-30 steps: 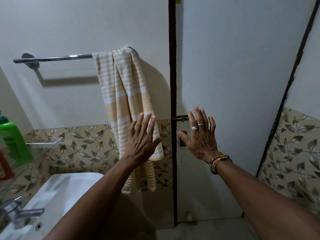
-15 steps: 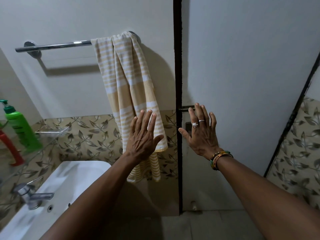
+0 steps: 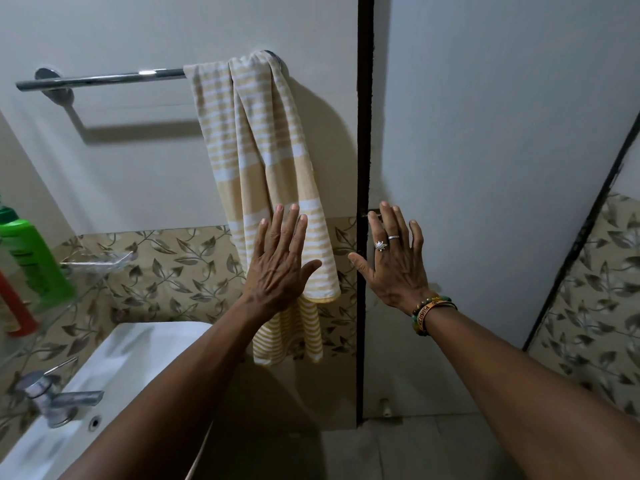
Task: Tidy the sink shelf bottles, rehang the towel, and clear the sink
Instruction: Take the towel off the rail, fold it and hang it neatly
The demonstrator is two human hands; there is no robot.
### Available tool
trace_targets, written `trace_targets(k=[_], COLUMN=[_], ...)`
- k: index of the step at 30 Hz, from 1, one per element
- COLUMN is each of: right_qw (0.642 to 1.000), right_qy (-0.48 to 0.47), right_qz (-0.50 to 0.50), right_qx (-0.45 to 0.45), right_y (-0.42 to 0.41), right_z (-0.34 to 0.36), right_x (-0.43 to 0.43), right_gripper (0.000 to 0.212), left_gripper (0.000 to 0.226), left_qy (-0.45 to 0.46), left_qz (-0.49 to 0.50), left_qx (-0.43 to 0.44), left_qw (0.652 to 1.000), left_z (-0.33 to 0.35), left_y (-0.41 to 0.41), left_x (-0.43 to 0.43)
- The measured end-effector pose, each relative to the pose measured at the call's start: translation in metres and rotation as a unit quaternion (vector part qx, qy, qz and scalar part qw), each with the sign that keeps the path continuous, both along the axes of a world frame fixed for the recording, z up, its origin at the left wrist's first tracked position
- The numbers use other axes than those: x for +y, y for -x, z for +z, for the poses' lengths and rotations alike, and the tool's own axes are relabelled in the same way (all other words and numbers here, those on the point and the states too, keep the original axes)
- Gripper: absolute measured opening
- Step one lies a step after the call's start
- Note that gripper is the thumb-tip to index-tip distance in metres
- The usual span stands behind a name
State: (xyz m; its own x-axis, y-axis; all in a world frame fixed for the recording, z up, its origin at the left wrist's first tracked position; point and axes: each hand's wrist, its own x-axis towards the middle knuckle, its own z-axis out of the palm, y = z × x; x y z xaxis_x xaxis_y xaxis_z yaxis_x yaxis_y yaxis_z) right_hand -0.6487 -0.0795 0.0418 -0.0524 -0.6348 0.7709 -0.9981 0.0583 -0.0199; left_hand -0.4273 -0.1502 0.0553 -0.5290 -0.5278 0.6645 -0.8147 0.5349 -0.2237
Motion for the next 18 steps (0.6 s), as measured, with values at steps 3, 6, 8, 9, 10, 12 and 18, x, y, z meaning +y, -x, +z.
trace_targets(k=[3, 6, 8, 9, 10, 12, 18], right_qw=[1.000, 1.000, 0.999, 0.999, 0.999, 0.998, 0.998], right_qy=[0.002, 0.009, 0.021, 0.024, 0.025, 0.028, 0.032], right_qz=[-0.011, -0.015, -0.025, -0.030, -0.035, -0.040, -0.037], right_qx=[0.013, 0.011, 0.021, 0.025, 0.028, 0.034, 0.033], right_y=[-0.008, -0.016, -0.018, -0.018, -0.019, -0.021, -0.025], right_z=[0.013, 0.027, 0.035, 0.038, 0.040, 0.041, 0.032], right_x=[-0.005, -0.010, -0.014, -0.015, -0.016, -0.020, -0.026], right_gripper=[0.078, 0.078, 0.077, 0.077, 0.077, 0.077, 0.077], left_gripper=[0.082, 0.081, 0.081, 0.081, 0.082, 0.082, 0.083], left_qy=[-0.001, 0.007, 0.011, 0.013, 0.017, 0.019, 0.016], left_qz=[-0.009, -0.008, -0.008, -0.010, -0.012, -0.015, -0.027], left_qx=[0.009, 0.014, 0.027, 0.032, 0.035, 0.034, 0.026], left_qw=[1.000, 1.000, 1.000, 0.999, 0.999, 0.999, 0.999], left_z=[0.010, 0.021, 0.028, 0.030, 0.031, 0.030, 0.023], left_y=[-0.005, -0.013, -0.016, -0.016, -0.017, -0.018, -0.021], left_x=[-0.009, -0.021, -0.030, -0.033, -0.037, -0.042, -0.044])
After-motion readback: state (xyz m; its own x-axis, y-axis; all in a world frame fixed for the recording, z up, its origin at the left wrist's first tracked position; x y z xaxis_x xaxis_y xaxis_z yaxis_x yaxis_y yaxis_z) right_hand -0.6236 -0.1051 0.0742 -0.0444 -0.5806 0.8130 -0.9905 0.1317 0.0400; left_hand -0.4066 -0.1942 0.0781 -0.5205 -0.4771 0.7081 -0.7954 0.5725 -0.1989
